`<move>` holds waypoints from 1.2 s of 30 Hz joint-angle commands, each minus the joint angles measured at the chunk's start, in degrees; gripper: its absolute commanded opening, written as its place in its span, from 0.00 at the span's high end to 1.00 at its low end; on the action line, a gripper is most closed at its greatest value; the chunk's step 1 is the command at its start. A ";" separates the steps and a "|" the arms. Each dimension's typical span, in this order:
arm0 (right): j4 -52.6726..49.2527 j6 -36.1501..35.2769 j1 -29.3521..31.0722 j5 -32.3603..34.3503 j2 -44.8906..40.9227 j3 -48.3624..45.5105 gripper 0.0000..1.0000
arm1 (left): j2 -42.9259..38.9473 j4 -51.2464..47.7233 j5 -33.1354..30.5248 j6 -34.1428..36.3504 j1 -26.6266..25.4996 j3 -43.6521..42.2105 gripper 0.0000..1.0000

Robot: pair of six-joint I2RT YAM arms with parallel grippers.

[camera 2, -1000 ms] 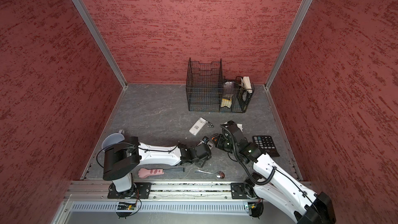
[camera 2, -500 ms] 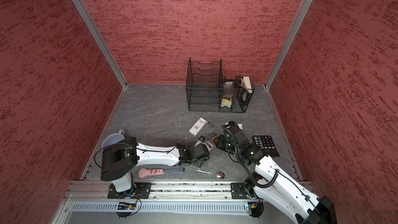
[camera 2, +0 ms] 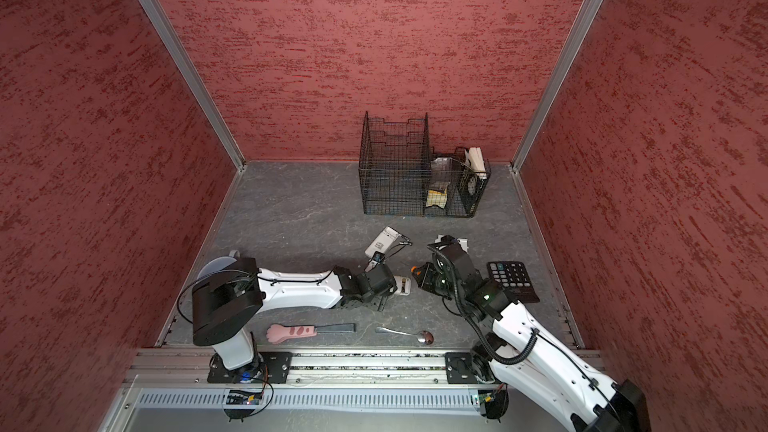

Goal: Unload the batteries from the remote control
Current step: 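Rotate the held remote with the left gripper while right draws screwdriver back, then insert the screwdriver tip beside the orange-black battery with the right gripper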

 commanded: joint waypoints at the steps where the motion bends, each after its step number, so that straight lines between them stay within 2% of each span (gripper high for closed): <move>1: -1.12 0.28 -0.23 0.32 -1.29 -0.68 1.00 | 4.52 -6.79 4.14 0.95 0.56 -1.57 0.20; 7: -5.03 -0.24 -0.24 0.44 -4.12 -1.61 1.00 | 2.34 -7.42 5.65 0.17 -0.20 -0.32 0.21; 18: -8.63 -0.50 -0.24 -0.39 -9.56 -4.24 1.00 | -4.09 -8.34 13.09 -0.52 0.41 1.09 0.22; 28: -9.42 -1.41 -0.20 -2.15 -13.90 -7.18 1.00 | -7.62 -3.42 19.63 -3.69 4.55 0.40 0.22; 32: -6.57 -0.97 -0.24 -3.86 -15.66 -10.10 1.00 | -8.50 -0.98 21.87 -4.58 6.22 -0.75 0.22; 36: -2.88 -0.91 -0.23 -5.70 -13.74 -12.62 1.00 | -8.80 1.11 24.16 -5.29 7.97 -1.85 0.23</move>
